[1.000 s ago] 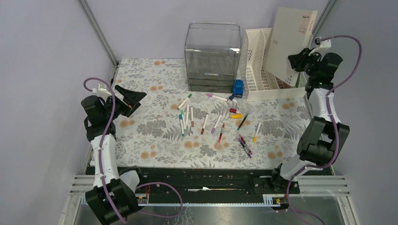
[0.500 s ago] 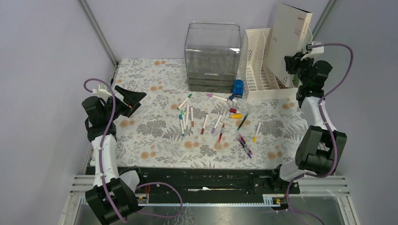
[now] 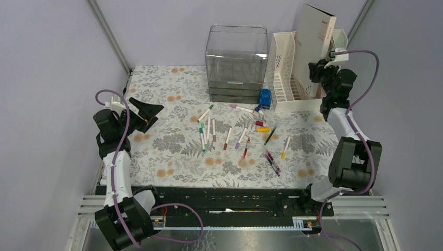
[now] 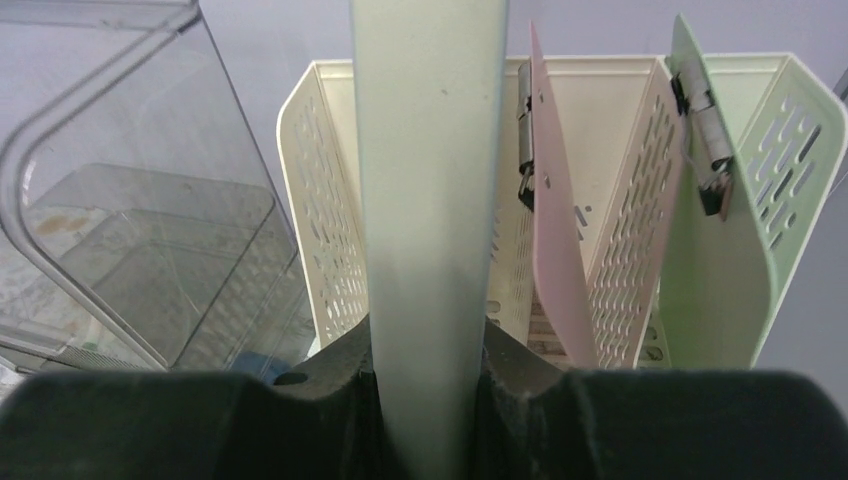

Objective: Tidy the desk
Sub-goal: Place the folder in the storage box.

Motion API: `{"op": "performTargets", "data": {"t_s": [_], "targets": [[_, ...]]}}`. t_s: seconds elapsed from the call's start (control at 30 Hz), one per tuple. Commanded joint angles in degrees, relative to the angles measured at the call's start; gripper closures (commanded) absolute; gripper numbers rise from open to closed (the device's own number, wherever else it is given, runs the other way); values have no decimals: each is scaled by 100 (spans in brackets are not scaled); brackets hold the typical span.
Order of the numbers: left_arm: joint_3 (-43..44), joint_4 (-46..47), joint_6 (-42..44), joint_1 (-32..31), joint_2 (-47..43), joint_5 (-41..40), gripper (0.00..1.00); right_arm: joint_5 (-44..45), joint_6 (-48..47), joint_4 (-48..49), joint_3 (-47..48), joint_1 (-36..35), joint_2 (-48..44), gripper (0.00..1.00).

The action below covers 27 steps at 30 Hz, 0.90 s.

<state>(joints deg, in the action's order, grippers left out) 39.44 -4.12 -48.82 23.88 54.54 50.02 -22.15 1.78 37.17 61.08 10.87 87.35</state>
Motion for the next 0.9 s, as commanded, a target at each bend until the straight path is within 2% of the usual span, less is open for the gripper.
{"op": "performTargets", "data": {"t_s": [0.0,0.07,0.3,0.47,0.57,0.73,0.87], "targets": [[-42,302,-22,-22,-75,-61,1,335,-308,863,-41,-187,78,90],[-33,300,-20,-19,-75,-62,1,342,-325,854,-104,-199,112,85],[-31,304,-20,-19,-50,-71,1,300,-445,682,-306,-200,53,50],[-2,301,-18,-21,-27,-70,1,212,-478,259,-111,-192,-83,38],[25,301,-14,-23,-23,-56,1,152,-485,-647,451,-184,-85,33],[37,311,-14,-23,-39,-36,1,-193,-534,-2604,2189,-135,312,24],[16,370,-48,-19,-32,-16,1,-314,-648,-3480,3027,-116,614,22]]}}
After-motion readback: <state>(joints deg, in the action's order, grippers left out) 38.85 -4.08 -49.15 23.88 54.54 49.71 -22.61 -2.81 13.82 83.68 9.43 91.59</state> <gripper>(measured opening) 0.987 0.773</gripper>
